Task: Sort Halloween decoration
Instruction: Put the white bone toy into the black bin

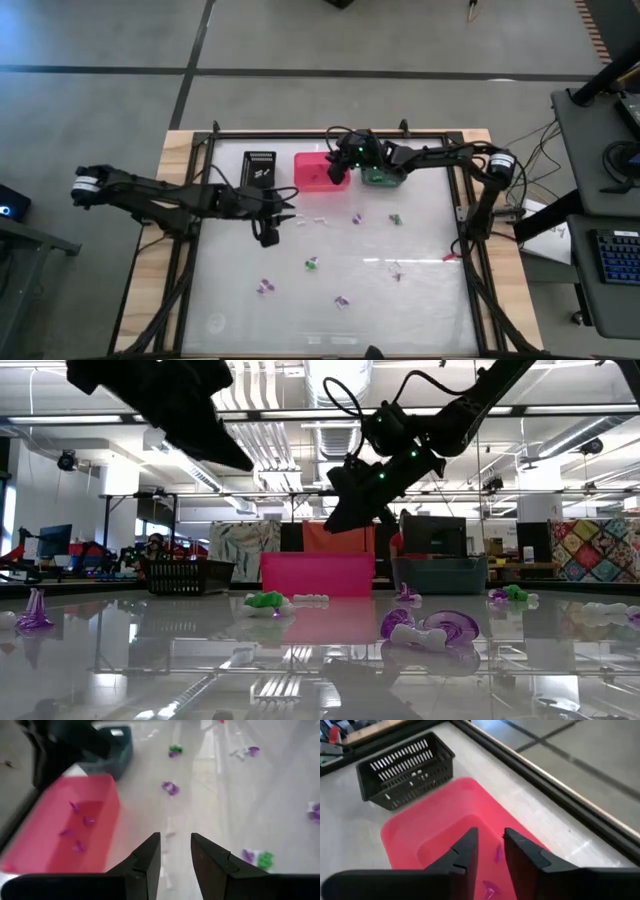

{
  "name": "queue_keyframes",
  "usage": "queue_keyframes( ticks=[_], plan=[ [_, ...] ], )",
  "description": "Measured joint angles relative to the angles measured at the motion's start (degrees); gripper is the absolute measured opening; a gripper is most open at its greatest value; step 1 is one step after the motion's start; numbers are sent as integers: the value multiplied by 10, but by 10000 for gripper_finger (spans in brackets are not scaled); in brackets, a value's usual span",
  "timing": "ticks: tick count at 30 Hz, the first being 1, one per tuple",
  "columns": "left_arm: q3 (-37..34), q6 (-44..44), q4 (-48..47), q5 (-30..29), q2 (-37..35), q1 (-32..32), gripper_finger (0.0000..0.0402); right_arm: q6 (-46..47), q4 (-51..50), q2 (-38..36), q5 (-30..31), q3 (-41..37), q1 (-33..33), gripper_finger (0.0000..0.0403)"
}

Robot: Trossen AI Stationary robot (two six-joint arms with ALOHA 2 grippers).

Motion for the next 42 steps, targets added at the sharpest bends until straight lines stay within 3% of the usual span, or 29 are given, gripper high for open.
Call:
queue_keyframes(
  ticks=[8, 17, 25, 34, 42],
  plan=[
    [-29, -77, 5, 17, 22, -2, 91, 2, -77, -45, -4, 11, 40, 125],
    [-49, -123, 57, 7, 83, -3, 109, 20, -150, -101, 2, 11, 126, 119],
    [-49, -104, 93, 6, 167, -3, 147, 24, -167, -113, 80, 10, 199, 111],
    [-49, -93, 165, -44, 265, -3, 153, 20, -171, -113, 91, 10, 220, 111],
    [-48, -93, 175, -70, 299, -4, 150, 5, -171, -113, 92, 10, 220, 111]
  ],
)
